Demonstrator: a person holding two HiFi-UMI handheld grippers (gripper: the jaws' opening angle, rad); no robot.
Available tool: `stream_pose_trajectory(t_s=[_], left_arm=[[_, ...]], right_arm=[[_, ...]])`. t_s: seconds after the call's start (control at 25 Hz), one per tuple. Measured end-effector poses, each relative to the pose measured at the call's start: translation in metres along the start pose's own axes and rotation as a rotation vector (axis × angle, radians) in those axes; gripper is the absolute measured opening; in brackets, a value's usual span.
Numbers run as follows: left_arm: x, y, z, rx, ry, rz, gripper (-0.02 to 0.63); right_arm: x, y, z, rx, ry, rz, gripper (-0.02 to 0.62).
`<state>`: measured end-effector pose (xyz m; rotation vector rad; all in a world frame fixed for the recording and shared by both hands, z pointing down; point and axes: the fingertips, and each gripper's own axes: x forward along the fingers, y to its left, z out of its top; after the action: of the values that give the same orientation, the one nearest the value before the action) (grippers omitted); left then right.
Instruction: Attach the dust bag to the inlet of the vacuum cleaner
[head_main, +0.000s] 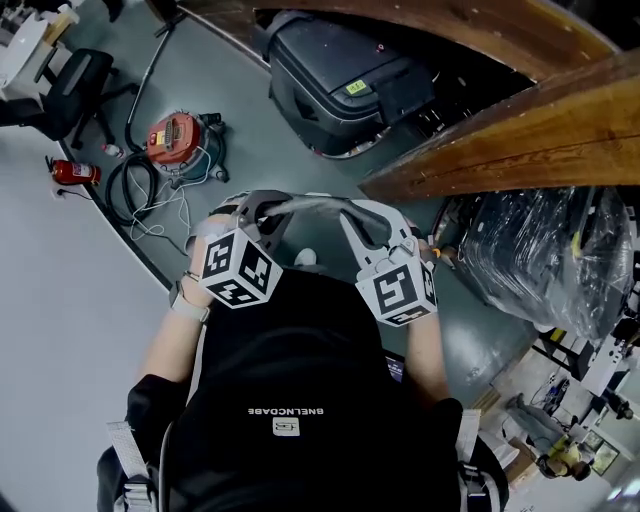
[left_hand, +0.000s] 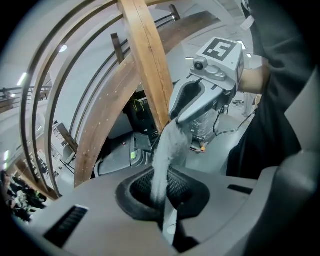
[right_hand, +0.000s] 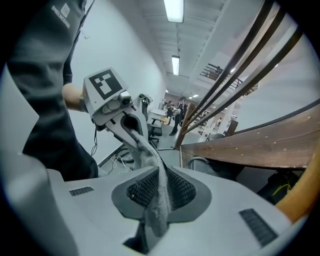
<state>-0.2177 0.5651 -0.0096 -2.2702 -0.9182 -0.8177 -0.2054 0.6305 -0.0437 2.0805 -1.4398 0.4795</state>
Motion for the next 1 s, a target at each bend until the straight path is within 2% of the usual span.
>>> stream_pose_trajectory(t_s=[0.2, 0.56, 1.0], left_arm=[[0.002, 0.050, -0.026, -0.028, 0.003, 0.012, 0.025], [-0.013, 0.174, -0.106, -0.071, 0.015, 0.034, 0.023], [-0.050, 0.303, -0.214, -0.148, 0.036, 0.079, 0.025]], right_arm=[[0.050, -0.020, 0.021, 0.009, 0.037, 0.009, 0.079], [0.187, -0.034, 0.079, -0.033, 0.167, 0.125, 0.123], [0.355, -0.030, 0.158, -0.142, 0.296, 0.236, 0.113]])
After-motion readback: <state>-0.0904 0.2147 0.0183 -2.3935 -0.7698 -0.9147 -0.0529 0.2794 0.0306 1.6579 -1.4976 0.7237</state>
